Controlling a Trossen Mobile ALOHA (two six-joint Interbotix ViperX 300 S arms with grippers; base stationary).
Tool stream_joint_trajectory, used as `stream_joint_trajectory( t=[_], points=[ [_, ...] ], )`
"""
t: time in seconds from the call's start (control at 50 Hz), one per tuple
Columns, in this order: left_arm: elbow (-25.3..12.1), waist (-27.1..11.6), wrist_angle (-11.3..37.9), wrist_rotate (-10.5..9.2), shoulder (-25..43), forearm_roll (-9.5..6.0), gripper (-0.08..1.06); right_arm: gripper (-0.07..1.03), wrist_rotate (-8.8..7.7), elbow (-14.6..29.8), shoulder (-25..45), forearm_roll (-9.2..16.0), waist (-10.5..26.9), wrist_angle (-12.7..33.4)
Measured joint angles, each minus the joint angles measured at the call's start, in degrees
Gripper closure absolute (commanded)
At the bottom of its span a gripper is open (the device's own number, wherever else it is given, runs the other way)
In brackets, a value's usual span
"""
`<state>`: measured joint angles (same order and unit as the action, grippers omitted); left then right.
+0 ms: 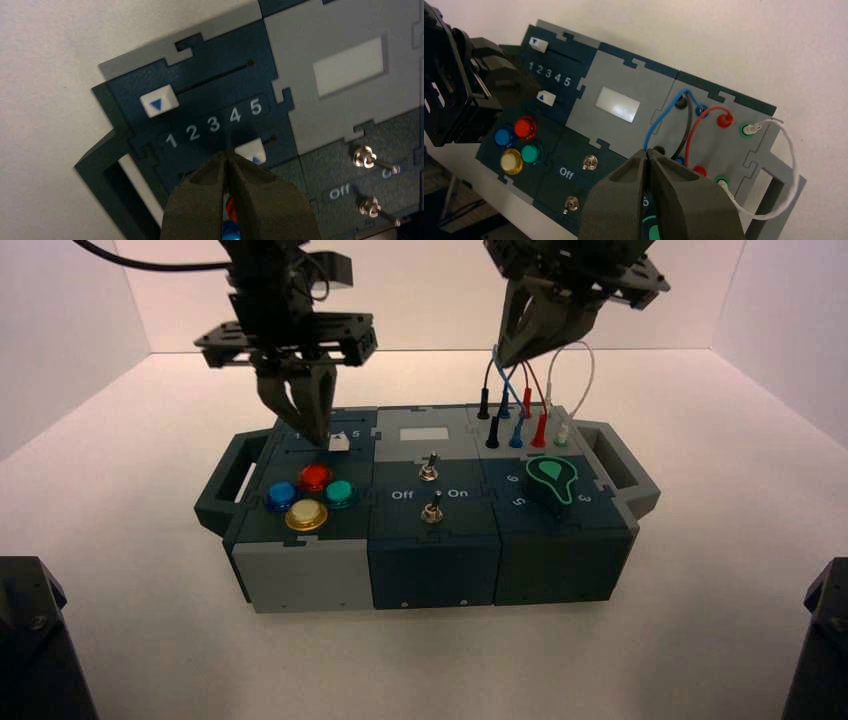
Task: Move the bottom slider to position 4.
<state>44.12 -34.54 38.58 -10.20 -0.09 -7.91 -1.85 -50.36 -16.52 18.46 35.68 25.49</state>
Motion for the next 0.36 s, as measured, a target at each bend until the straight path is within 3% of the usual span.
stream_joint_trajectory(
  t=[0.36],
  points=[
    [0.44,0.18,0.62,0.0,-4.13,1.14,1.01,0.99,-0.09,-0.18,-4.13,-0.26,0.0,1.49]
  ],
)
